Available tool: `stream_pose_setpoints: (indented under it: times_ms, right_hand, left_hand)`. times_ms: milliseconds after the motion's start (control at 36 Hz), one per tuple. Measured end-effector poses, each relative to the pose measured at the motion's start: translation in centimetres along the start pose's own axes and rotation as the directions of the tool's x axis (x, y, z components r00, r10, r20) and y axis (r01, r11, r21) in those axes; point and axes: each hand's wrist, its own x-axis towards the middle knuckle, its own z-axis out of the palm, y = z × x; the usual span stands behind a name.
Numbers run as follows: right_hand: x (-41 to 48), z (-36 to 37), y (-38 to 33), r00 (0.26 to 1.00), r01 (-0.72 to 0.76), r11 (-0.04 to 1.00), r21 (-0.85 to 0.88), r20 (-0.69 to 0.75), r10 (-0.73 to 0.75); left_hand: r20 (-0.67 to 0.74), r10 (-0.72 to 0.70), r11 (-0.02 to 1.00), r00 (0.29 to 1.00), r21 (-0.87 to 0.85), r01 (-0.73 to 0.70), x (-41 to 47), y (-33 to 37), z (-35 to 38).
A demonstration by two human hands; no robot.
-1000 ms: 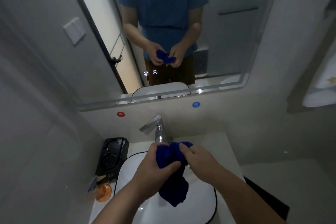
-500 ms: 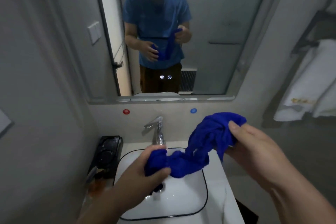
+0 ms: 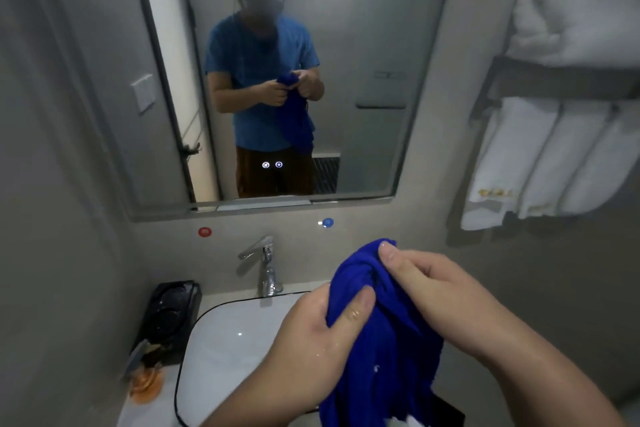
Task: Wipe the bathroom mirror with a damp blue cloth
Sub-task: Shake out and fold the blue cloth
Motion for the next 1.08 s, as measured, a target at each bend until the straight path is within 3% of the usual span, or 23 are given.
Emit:
stream_pose_setpoints:
  times_ms: [83, 139, 222, 278, 361, 472, 583, 750, 917, 1083]
  right_hand:
    - [-1.8, -3.4, 1.2, 0.983, -0.078, 0.993, 0.092, 0.174, 0.061]
    - [-2.9, -5.9, 2.4, 0.970, -0.091, 0.996, 0.021, 0.226, 0.083]
    - [-4.8, -9.0, 4.2, 0.972, -0.100, 0.993, -0.068, 0.206, 0.112]
    - [-5.9, -10.7, 5.1, 0.996, -0.057, 0.991, -0.118, 0.063, 0.065]
    - [-7.1, -12.9, 6.8, 0.986, 0.007, 0.996, -0.091, -0.166, -0.022]
    - [-7.7, -15.7, 8.9, 0.968, -0.129, 0.967, -0.219, -0.240, 0.075]
    - [-8.1, -16.3, 10.1, 0.976, -0.200, 0.935, -0.293, -0.145, 0.164]
    - [-9.1, -15.2, 9.9, 0.959, -0.116, 0.990, -0.075, 0.251, 0.131]
    - [-8.2, -15.0, 11.1, 0.986, -0.131, 0.991, -0.016, 0.104, 0.132]
    - [-7.7, -14.1, 11.3, 1.000, 0.019, 0.991, -0.133, 0.019, -0.016]
  left_hand:
    - [-0.040, -0.005, 0.995, 0.999, -0.099, 0.001, 0.5, 1.1, 2.1]
    - [-0.101, -0.105, 0.978, 0.989, -0.189, 0.085, 1.2, 1.9, 3.0]
    - [-0.096, -0.295, 0.831, 0.951, -0.518, 0.206, 2.3, 2.8, 4.1]
    - [-0.151, -0.350, 0.762, 0.924, -0.619, 0.188, 3.0, 3.2, 4.6]
    - [-0.186, -0.375, 0.771, 0.908, -0.607, 0.194, 4.2, 3.4, 6.0]
    - [-0.103, -0.328, 0.733, 0.939, -0.655, 0.185, 4.4, 4.8, 9.2]
    - [0.028, -0.257, 0.806, 0.966, -0.544, 0.231, 4.3, 5.8, 13.0]
    - [0.177, -0.136, 0.860, 0.975, -0.467, 0.205, 4.1, 6.4, 16.4]
    - [0.203, -0.103, 0.862, 0.974, -0.470, 0.189, 3.9, 6.2, 15.1]
    - [0.098, -0.093, 0.906, 0.991, -0.405, 0.125, 3.5, 5.1, 13.4]
